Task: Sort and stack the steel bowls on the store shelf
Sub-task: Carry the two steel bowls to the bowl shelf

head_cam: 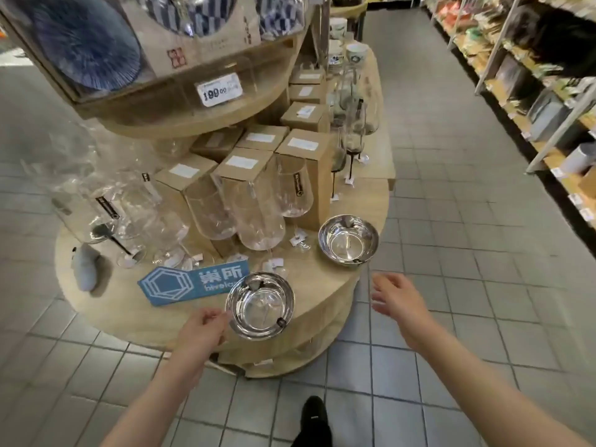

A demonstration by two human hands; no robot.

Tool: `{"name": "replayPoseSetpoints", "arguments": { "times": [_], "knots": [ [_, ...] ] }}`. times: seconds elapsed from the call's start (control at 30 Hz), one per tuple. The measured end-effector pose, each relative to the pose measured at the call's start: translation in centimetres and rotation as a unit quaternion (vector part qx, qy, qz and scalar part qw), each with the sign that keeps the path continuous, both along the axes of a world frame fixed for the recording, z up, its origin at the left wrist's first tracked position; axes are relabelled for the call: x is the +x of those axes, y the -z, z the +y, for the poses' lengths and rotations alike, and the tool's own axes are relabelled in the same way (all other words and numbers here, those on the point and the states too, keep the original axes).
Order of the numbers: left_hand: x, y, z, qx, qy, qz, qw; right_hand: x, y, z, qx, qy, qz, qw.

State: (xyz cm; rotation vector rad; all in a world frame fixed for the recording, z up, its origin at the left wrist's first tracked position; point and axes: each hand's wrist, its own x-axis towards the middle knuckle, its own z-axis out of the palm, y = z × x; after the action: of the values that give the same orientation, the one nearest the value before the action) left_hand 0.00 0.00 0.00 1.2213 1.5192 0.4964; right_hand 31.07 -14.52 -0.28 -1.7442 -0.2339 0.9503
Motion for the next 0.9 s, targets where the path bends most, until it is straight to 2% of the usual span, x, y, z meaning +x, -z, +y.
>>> {"name": "replayPoseSetpoints", "arguments": {
  "times": [0.13, 0.33, 0.5, 0.73, 0.9],
  "knots": [
    [0.9, 1.4, 1.4, -0.056, 0.011, -0.015, 0.998, 1.6, 0.8, 2.8, -0.01, 0.033, 0.025, 0.999],
    [2.0, 1.9, 2.4, -0.069, 0.021, 0.021, 0.997, 4.8, 1.7, 7.6, -0.032, 0.047, 0.016, 0.998],
    [2.3, 0.8, 2.9, -0.104, 0.045, -0.012, 0.993, 6.0, 2.1, 9.4, -0.028, 0.036, 0.025, 0.999],
    [3.1, -0.1, 2.5, -0.088, 0.085, -0.011, 0.992, 6.7, 1.0, 7.9, -0.019, 0.024, 0.05, 0.998],
    [6.0, -2.0, 0.2, -0.068, 0.13, -0.003, 0.989, 8.2, -0.5, 2.8, 0.028, 0.039, 0.082, 0.995]
  ]
}}
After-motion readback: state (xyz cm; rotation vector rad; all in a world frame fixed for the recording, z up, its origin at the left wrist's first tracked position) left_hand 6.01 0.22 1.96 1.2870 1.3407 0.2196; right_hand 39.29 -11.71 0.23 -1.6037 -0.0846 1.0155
